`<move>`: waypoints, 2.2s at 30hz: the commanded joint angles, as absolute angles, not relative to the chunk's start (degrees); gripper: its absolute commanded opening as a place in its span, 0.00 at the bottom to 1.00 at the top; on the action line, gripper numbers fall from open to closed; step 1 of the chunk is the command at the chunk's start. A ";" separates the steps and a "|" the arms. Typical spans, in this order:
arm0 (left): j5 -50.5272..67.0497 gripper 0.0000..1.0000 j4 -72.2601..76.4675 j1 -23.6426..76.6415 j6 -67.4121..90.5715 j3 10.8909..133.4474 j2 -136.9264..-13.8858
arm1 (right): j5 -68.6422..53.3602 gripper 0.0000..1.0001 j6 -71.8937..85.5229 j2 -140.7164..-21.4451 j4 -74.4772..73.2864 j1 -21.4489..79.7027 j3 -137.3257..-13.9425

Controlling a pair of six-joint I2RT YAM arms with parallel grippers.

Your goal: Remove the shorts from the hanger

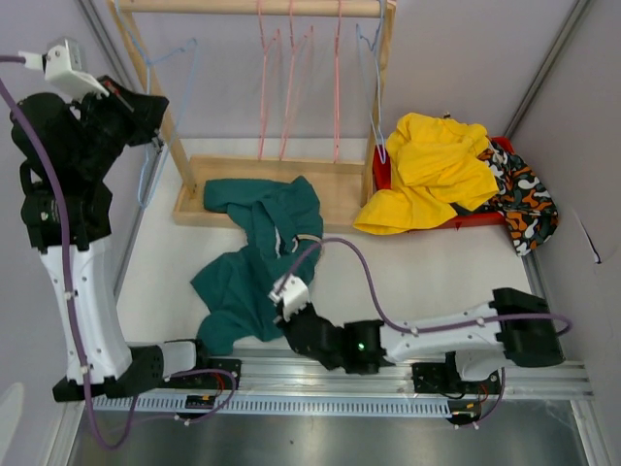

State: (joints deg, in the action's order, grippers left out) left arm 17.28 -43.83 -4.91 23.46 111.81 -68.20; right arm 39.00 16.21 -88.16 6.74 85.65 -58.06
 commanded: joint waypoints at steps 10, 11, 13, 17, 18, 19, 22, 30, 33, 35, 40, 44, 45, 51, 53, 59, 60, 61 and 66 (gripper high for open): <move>21.44 0.00 -36.39 -1.59 28.12 137.53 -96.31 | 78.44 0.00 43.93 -60.30 -27.66 107.39 -52.45; 21.53 0.00 -36.39 -1.15 28.21 139.90 -98.07 | 81.10 0.00 45.86 -58.38 -30.56 110.10 -53.86; 20.66 0.00 -36.13 -0.62 28.30 141.85 -101.33 | 88.11 0.00 44.75 -56.61 -37.07 111.88 -57.64; 19.25 0.00 -32.26 2.19 28.21 136.95 -100.38 | 96.16 0.00 27.01 -54.58 -33.66 105.94 -70.19; 19.07 0.00 -31.47 2.89 27.95 135.80 -99.59 | 94.15 0.00 27.59 -56.58 -40.54 92.94 -80.32; 18.72 0.00 -30.68 3.25 27.78 130.66 -97.49 | 86.74 0.00 22.99 -57.47 -38.52 84.55 -84.16; 18.19 0.00 -27.08 4.30 26.99 123.07 -93.27 | 55.85 0.00 -0.97 -54.23 -13.38 57.79 -83.75; 18.28 0.00 -27.42 4.39 22.77 113.66 -86.32 | 30.98 0.00 -11.34 -71.52 -6.84 24.73 -106.05; 18.72 0.00 -26.72 4.39 22.41 110.84 -84.21 | 20.97 0.00 -4.33 -81.36 -8.35 11.81 -117.30; 19.24 0.00 -26.28 4.39 22.59 109.69 -83.59 | 17.15 0.00 0.50 -90.03 -9.05 4.96 -126.88; 19.42 0.00 -25.93 4.39 22.85 108.99 -82.44 | 10.29 0.00 4.83 -104.83 -5.72 -0.26 -137.02; 19.07 0.00 -26.37 4.39 22.24 108.89 -81.91 | 4.84 0.00 9.22 -109.95 2.16 -2.90 -130.72; 18.81 0.00 -26.54 4.39 22.06 108.72 -81.74 | 2.40 0.00 11.06 -110.47 3.68 -3.34 -125.21; 17.67 0.00 -27.51 4.39 21.45 109.42 -81.39 | 3.15 0.00 15.11 -105.75 17.12 -1.85 -97.78; 17.40 0.00 -28.56 4.39 21.18 111.00 -81.91 | 5.61 0.00 17.48 -101.53 21.68 -0.79 -86.08; 18.19 0.00 -29.88 4.39 21.88 114.87 -84.63 | 9.94 0.99 23.72 -89.59 23.22 2.28 -66.12; 18.37 0.00 -29.97 4.48 22.41 116.35 -85.07 | 7.67 0.99 24.08 -88.52 22.07 2.46 -65.22; 18.63 0.00 -29.80 4.66 22.67 116.80 -86.12 | 7.91 0.99 24.43 -87.37 20.23 2.81 -64.52; 17.41 0.00 -31.02 7.11 22.68 120.85 -89.12 | 10.72 0.99 21.80 -73.96 18.28 6.85 -53.29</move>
